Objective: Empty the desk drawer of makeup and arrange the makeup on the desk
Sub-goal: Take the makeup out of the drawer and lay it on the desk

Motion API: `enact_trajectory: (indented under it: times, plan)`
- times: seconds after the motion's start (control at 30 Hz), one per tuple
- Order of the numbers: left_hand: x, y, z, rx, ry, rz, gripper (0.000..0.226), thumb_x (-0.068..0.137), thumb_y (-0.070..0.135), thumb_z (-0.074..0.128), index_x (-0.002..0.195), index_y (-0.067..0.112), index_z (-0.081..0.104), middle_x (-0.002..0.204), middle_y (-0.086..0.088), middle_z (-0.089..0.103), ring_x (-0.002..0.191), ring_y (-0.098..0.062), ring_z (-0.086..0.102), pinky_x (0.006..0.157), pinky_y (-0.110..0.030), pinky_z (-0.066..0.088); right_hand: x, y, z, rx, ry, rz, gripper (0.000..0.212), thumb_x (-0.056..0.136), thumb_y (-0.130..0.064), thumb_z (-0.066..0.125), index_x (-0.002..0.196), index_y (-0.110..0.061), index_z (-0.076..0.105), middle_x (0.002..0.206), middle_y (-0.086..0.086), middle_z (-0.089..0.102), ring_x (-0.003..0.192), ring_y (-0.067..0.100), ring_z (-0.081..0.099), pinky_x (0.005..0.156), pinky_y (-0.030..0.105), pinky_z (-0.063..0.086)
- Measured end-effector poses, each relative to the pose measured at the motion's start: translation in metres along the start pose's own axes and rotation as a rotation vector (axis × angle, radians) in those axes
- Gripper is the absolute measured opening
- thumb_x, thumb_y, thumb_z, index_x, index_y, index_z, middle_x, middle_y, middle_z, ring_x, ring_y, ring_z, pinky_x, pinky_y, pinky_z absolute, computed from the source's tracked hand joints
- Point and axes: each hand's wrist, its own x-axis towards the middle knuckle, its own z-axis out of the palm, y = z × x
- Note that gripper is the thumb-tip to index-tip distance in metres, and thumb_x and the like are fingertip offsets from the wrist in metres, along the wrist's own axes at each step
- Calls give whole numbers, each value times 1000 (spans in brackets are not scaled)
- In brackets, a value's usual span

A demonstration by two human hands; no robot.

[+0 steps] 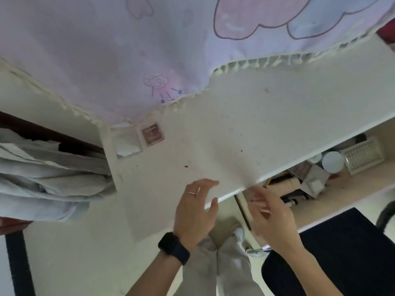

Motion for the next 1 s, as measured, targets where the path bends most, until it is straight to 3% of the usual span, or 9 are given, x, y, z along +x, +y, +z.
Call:
enact_trajectory:
  times: [0.1,0.17,0.27,0.37,0.47,0.57,0.7,0.83,1.0]
  plan:
    - [-14,36,57,-68,-207,14,39,89,20,65,126,29,59,122,7,61,114,-11,55,92,-26,51,-24,51,-33,-84,39,120,36,94,-12,69,129,-18,63,110,-7,67,101,10,64,91,37,56]
    - [-18,49,91,-26,-366,-32,36,93,25,60,129,27,58,123,4,62,117,-13,54,90,-32,52,-34,80,-48,-181,52,138,37,92,-10,71,128,-14,64,114,-1,67,104,19,64,89,33,51]
    - [-15,58,130,158,-537,-21,39,96,28,51,135,26,53,129,2,60,123,-19,52,93,-34,49,-37,111,-58,-342,68,127,35,91,-12,72,126,-11,67,112,4,68,104,25,62,87,28,46]
    - [-8,61,158,458,-653,49,46,94,27,49,140,21,47,134,-3,58,125,-28,49,101,-38,38,-27,129,-56,-466,119,79,28,90,-13,70,118,-8,72,107,9,71,100,32,66,97,47,49]
    - [-1,65,177,665,-663,53,54,89,24,55,141,15,43,128,-5,62,120,-29,50,98,-39,35,-7,138,-53,-720,-17,129,31,97,-28,54,124,-24,68,116,-3,69,116,23,61,122,53,10]
    - [3,68,192,727,-637,27,55,82,17,59,136,14,45,120,-5,66,114,-29,53,97,-40,35,16,141,-52,-832,-199,185,40,99,-36,38,133,-30,59,126,-5,64,125,21,55,120,59,-11]
    - [4,64,207,754,-599,-23,48,83,12,53,131,10,52,114,-7,67,108,-30,57,98,-39,38,43,144,-52,-946,-326,258,41,94,-34,40,130,-27,58,135,0,57,131,27,46,117,63,7]
    - [2,63,212,757,-483,5,27,66,16,75,92,15,72,81,-3,68,74,-23,64,77,-31,49,56,150,-51,-989,-398,316,53,91,-35,47,144,-26,46,146,4,46,136,28,36,114,55,19]
    - [4,52,222,746,-583,-60,34,83,15,54,117,17,59,116,-6,62,108,-28,54,98,-38,32,67,152,-52,-1031,-453,341,59,90,-42,50,147,-28,43,146,7,43,137,31,34,109,48,27]
